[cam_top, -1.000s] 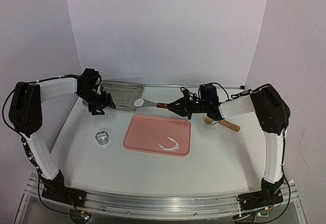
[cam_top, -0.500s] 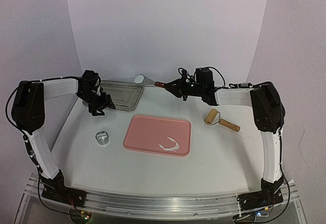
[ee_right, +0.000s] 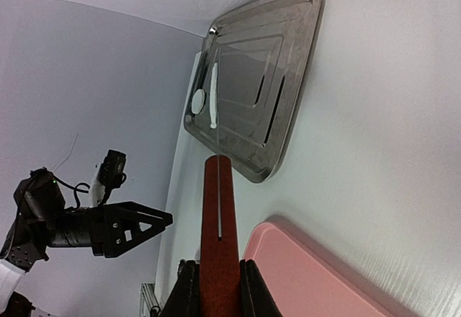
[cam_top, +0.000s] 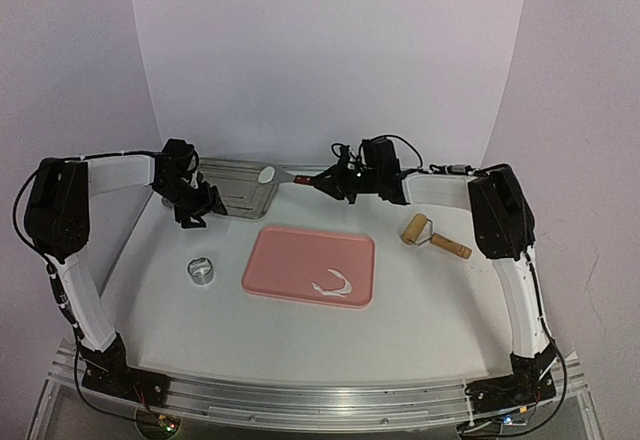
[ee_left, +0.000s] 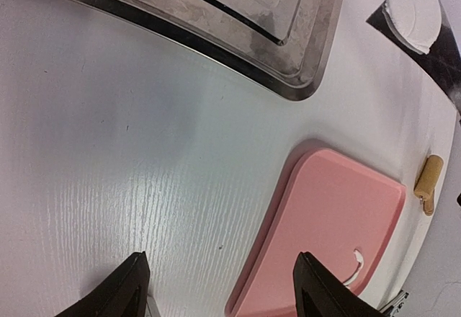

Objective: Roll out the dumpling wrappers from the dough

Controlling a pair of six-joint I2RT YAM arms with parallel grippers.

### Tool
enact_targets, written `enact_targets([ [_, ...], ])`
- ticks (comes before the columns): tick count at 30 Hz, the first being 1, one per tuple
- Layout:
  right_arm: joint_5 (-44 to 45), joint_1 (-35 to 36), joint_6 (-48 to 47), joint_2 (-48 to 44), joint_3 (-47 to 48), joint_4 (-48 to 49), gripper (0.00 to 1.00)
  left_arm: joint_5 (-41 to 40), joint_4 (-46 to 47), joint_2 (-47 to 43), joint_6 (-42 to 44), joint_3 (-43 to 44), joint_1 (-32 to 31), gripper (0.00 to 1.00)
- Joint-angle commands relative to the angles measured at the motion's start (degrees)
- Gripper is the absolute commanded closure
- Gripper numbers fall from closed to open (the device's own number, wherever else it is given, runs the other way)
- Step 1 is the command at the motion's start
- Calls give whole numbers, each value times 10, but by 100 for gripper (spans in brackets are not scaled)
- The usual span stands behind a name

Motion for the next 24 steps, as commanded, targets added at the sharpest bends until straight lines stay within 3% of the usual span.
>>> enact_targets([
  [1, 9, 9, -45, 28, 60, -14, 100, 0, 12, 2, 13, 13, 2, 30],
  [16, 136, 54, -240, 82, 209, -222, 100, -4, 5, -12, 19, -2, 2, 30],
  [24, 251, 92, -366, 94, 262, -293, 100, -1, 0, -20, 19, -15, 2, 30],
])
